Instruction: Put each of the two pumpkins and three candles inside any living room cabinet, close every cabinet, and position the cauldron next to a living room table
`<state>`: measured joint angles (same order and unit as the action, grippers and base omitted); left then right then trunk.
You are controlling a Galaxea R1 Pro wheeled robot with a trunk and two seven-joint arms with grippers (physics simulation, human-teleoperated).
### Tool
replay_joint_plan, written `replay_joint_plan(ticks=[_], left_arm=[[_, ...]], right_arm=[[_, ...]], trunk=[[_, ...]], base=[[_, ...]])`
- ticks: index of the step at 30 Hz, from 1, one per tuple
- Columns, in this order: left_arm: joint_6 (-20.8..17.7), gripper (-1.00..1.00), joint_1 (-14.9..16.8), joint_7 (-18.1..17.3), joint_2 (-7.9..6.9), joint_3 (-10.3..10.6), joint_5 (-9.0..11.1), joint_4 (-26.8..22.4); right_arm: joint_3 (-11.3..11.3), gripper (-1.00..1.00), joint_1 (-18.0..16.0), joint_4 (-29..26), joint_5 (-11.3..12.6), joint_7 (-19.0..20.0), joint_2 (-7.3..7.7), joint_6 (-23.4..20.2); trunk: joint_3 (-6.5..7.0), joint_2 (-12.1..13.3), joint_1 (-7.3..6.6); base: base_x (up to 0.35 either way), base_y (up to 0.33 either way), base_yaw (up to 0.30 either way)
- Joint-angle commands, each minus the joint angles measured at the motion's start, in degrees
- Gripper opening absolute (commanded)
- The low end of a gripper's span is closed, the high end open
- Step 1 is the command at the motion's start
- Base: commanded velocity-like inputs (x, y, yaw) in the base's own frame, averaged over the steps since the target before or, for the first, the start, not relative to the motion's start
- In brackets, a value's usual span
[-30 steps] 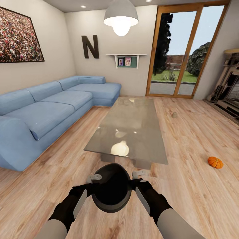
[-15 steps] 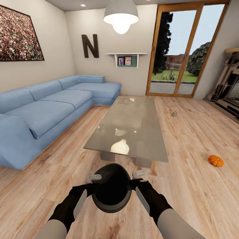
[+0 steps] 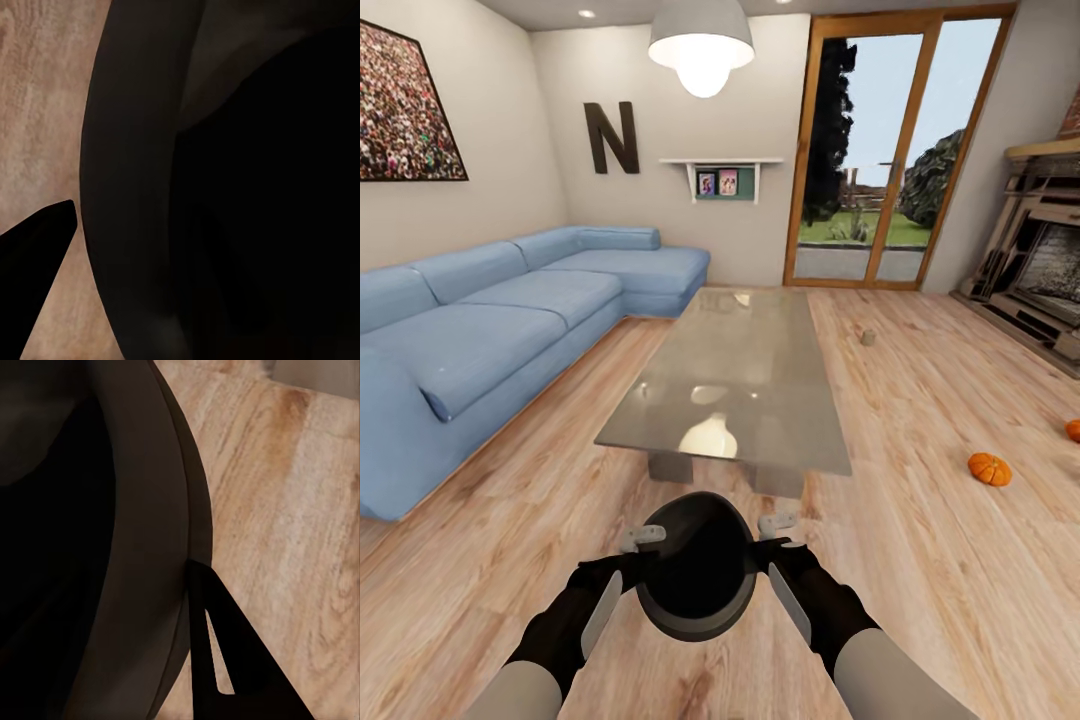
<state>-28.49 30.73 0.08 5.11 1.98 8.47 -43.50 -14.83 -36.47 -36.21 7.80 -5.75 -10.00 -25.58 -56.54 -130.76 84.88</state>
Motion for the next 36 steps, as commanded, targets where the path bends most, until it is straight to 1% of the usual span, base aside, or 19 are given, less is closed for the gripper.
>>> replay_joint_plan(ticks=[1, 31, 36], left_arm=[[-0.25, -1.00, 0.02, 0.01, -0.01, 0.21, 1.20, -0.10], [-0.25, -1.00, 0.02, 0.01, -0.01, 0.30, 1.20, -0.10], [-0.25, -1.00, 0.01, 0.01, -0.01, 0.30, 1.20, -0.10]], right_arm=[[-0.20, -1.00, -0.06, -3.87, 2.04, 2.14, 0.00, -0.09], [-0.21, -1.00, -0.06, -3.87, 2.04, 2.20, 0.00, -0.15], [-0.21, -1.00, -0.05, -3.87, 2.04, 2.18, 0.00, -0.15]], trunk=[[-0.23, -0.44, 0.21], [-5.47, -12.48, 6.80], [-6.48, -12.54, 6.93]], base=[[0.000, 0.000, -0.018], [0.000, 0.000, -0.068], [0.000, 0.000, -0.153]])
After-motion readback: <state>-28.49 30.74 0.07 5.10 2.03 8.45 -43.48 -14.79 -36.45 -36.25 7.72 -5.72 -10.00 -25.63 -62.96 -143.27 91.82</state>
